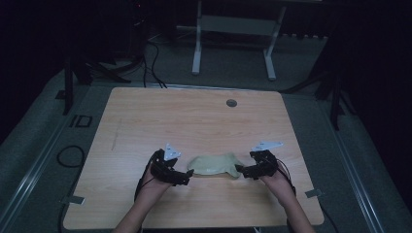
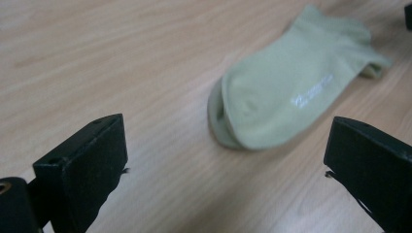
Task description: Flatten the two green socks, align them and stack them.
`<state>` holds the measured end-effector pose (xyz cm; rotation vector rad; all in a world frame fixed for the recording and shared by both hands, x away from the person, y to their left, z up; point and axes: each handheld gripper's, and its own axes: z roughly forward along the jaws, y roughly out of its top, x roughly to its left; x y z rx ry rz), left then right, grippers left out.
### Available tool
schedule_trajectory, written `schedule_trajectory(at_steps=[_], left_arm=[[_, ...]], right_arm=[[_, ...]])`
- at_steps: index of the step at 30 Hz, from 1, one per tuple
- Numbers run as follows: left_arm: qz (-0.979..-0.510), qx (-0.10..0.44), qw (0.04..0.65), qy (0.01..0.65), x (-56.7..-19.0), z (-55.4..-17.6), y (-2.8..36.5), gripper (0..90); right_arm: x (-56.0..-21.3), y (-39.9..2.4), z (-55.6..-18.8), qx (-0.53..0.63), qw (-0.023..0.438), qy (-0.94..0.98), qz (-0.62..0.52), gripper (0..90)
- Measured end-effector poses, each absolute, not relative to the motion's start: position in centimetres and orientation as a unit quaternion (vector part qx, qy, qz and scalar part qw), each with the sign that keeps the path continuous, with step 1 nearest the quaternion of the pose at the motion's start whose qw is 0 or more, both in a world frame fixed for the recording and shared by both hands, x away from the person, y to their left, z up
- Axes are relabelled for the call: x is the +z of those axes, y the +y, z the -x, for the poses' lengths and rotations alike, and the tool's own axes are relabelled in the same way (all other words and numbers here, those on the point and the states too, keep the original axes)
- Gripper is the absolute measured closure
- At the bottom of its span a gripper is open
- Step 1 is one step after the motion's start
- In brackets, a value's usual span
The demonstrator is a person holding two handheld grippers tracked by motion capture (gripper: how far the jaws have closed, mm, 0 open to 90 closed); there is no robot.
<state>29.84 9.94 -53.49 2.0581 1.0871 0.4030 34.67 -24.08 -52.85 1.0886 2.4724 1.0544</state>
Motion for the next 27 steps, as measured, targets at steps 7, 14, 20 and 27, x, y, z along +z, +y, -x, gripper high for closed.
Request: schedule_trajectory(at_steps=[7,14,20,27], left_arm=[[-0.793,0.152,0.389,0.444,-53.8,-29.1,11.4,2.1],[-0.8,0.156,0.38,0.437,-54.0,-28.2,11.9,2.1],[-0.794,0.162,0.379,0.448,-54.2,-27.6,13.1,2.1],[-0.785,0.168,0.375,0.464,-54.4,-26.6,15.1,2.1]], right_arm=[[-53.3,-24.8,-34.4,0.356,0.121,0.847,-0.375,13.9],[-53.3,-25.0,-34.0,0.356,0.126,0.848,-0.371,13.9],[-53.4,-25.5,-33.7,0.355,0.126,0.847,-0.374,14.0],[-53.5,-26.7,-33.0,0.363,0.131,0.84,-0.382,14.1]])
